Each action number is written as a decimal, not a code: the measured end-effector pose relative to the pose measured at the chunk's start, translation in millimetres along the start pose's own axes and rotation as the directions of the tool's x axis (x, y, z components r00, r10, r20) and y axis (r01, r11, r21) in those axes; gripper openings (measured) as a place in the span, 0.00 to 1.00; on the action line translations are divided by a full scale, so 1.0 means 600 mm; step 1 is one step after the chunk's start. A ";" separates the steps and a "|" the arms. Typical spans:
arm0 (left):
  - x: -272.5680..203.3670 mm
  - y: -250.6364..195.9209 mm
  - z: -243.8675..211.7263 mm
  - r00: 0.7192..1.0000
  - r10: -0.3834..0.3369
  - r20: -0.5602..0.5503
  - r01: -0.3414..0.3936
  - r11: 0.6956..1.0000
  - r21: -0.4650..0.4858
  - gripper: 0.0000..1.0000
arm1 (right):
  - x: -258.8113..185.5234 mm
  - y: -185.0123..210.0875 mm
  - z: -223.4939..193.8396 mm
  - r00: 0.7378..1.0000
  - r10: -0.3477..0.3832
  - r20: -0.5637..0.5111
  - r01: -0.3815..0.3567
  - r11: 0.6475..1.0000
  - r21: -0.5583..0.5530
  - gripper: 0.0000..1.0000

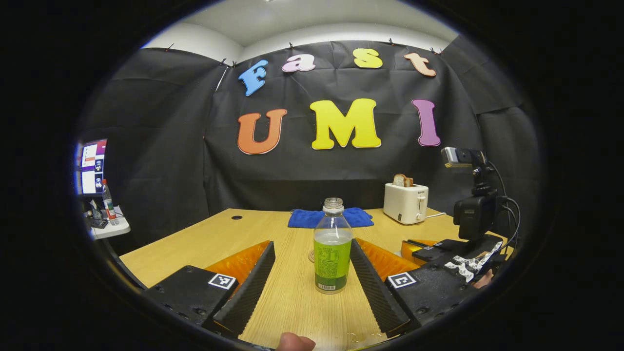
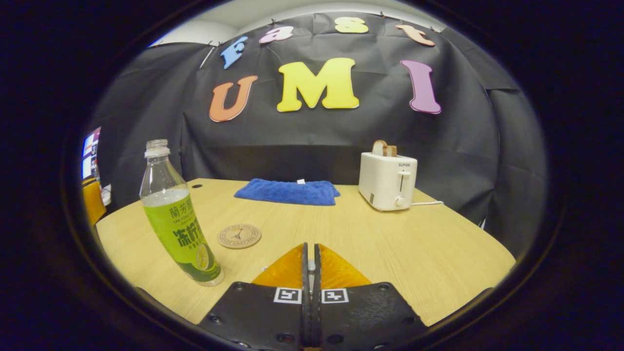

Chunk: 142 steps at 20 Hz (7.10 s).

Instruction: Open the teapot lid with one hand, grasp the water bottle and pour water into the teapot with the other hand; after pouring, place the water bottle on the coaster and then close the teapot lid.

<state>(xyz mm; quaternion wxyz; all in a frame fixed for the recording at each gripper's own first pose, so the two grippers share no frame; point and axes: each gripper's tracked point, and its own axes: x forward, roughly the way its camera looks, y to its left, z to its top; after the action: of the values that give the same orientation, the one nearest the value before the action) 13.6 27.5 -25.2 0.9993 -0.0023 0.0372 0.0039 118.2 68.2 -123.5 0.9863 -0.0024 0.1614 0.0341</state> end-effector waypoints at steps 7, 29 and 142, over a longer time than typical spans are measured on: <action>0.015 -0.020 -0.035 0.998 -0.044 -0.046 0.044 0.999 -0.015 0.97 | -0.014 0.006 0.042 0.996 0.053 0.066 -0.055 0.998 0.031 0.00; 0.125 -0.036 -0.157 0.966 -0.052 -0.253 0.050 0.999 -0.017 0.97 | -0.098 -0.064 0.075 0.991 0.074 0.109 -0.075 0.997 0.010 0.00; 0.098 0.029 -0.081 0.950 0.134 -0.282 0.004 0.898 0.441 0.74 | -0.181 -0.194 0.042 0.987 0.078 0.141 -0.091 0.992 0.085 0.00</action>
<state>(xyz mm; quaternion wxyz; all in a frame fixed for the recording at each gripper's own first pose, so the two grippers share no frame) 68.5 45.3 -78.2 0.9558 0.2219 0.1909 0.0287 31.5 -54.8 -65.6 0.9918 0.0519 0.0944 0.0686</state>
